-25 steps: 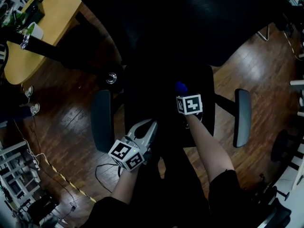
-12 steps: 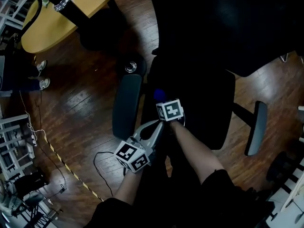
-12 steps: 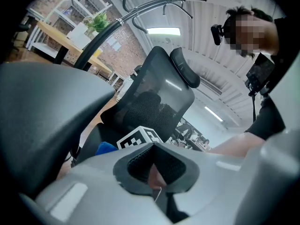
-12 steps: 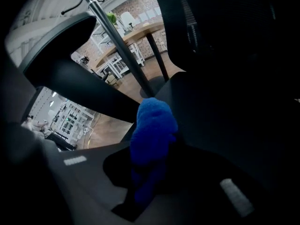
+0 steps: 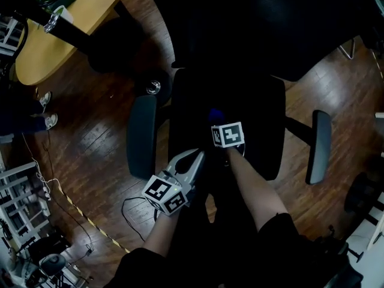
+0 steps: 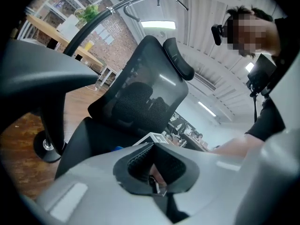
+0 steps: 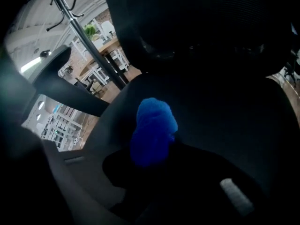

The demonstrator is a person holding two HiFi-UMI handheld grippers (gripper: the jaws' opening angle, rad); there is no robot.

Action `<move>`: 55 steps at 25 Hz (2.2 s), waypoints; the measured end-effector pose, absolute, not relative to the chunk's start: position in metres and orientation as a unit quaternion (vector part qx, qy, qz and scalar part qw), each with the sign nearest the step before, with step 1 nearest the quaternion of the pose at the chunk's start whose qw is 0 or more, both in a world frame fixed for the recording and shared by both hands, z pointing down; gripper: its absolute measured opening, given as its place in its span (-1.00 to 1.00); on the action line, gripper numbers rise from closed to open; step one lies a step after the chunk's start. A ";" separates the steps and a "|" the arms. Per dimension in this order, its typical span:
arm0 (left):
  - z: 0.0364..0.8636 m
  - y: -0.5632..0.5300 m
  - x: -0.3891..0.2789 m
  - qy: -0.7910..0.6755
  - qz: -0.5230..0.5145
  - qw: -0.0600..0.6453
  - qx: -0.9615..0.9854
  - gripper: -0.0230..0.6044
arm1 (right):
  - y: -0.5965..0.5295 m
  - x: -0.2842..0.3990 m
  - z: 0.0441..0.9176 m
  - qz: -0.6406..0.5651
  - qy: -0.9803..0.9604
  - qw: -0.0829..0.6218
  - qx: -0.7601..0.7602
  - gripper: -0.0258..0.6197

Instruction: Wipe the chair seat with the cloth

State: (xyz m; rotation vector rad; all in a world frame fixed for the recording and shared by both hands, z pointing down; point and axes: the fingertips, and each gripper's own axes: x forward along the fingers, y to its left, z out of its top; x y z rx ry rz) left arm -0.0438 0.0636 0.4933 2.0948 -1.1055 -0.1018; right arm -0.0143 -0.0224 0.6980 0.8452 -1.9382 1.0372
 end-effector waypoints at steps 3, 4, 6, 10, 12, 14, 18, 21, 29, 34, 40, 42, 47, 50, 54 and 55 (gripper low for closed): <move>0.494 0.057 -0.031 -0.414 -0.033 0.374 0.829 -0.95 | -0.027 0.035 0.702 0.412 -0.737 0.390 0.367 -0.80; 0.494 0.055 -0.026 -0.409 -0.031 0.374 0.832 -0.95 | -0.028 0.052 0.701 0.412 -0.731 0.390 0.379 -0.80; 0.493 0.052 -0.015 -0.401 -0.027 0.373 0.836 -0.95 | -0.029 0.085 0.704 0.413 -0.722 0.384 0.400 -0.80; 0.491 0.042 0.010 -0.376 -0.017 0.370 0.849 -0.95 | -0.028 0.144 0.703 0.429 -0.695 0.370 0.442 -0.80; 0.490 0.039 0.022 -0.364 -0.012 0.369 0.855 -0.95 | -0.026 0.166 0.698 0.438 -0.682 0.360 0.461 -0.80; 0.489 0.039 0.034 -0.355 -0.009 0.369 0.859 -0.95 | -0.021 0.184 0.697 0.447 -0.673 0.357 0.469 -0.80; 0.490 0.040 0.048 -0.347 -0.002 0.370 0.861 -0.95 | -0.016 0.192 0.697 0.456 -0.670 0.355 0.466 -0.80; 0.491 0.042 0.048 -0.356 -0.001 0.372 0.857 -0.95 | -0.017 0.198 0.698 0.444 -0.671 0.359 0.473 -0.80; 0.483 0.044 0.011 -0.399 -0.020 0.370 0.839 -0.95 | -0.028 0.145 0.681 0.438 -0.695 0.356 0.446 -0.80; 0.472 0.053 -0.022 -0.426 -0.033 0.365 0.827 -0.95 | -0.017 0.045 0.670 0.430 -0.736 0.360 0.379 -0.80; 0.474 0.067 -0.066 -0.462 -0.039 0.364 0.808 -0.95 | 0.040 -0.076 0.677 0.441 -0.771 0.371 0.270 -0.80; 0.477 0.070 -0.074 -0.467 -0.040 0.364 0.805 -0.95 | 0.060 -0.100 0.684 0.450 -0.775 0.372 0.239 -0.80; 0.481 0.073 -0.080 -0.468 -0.039 0.366 0.804 -0.95 | 0.062 -0.103 0.689 0.445 -0.782 0.366 0.237 -0.80; 0.482 0.070 -0.070 -0.456 -0.035 0.366 0.810 -0.95 | 0.059 -0.086 0.692 0.445 -0.776 0.372 0.249 -0.80; 0.483 0.062 -0.048 -0.428 -0.025 0.367 0.826 -0.95 | 0.047 -0.030 0.705 0.442 -0.754 0.383 0.299 -0.80; 0.483 0.059 -0.041 -0.420 -0.023 0.367 0.830 -0.95 | 0.046 -0.018 0.703 0.453 -0.749 0.376 0.305 -0.80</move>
